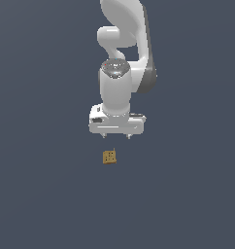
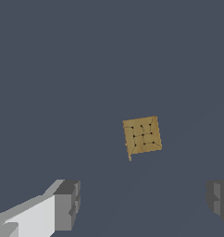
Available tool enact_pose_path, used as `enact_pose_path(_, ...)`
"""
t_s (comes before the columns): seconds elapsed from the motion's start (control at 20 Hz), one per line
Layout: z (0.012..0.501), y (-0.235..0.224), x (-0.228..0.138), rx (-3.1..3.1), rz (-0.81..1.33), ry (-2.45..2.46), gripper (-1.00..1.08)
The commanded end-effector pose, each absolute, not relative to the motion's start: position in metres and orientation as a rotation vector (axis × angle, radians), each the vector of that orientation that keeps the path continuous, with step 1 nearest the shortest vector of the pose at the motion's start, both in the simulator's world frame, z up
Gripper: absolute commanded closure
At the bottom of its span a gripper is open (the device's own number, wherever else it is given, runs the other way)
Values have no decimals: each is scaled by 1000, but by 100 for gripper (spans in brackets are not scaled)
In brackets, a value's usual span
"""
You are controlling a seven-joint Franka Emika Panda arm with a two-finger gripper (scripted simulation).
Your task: Pick up the object and move it to a goal position.
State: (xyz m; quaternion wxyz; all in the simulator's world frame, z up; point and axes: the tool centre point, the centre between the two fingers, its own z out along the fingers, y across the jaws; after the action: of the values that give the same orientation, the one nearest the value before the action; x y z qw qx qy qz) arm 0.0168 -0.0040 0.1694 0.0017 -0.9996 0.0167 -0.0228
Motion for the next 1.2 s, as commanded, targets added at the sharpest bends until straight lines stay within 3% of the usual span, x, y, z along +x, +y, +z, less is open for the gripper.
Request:
enact_pose_path(0.0,156,-9,20,-3139,-62,22,-92)
enact_pose_path(0.6,75,-35,31,-3138,-9,-165,-92)
enact_pose_path(1.15,59,-40,32,-3136,1,-192,-92)
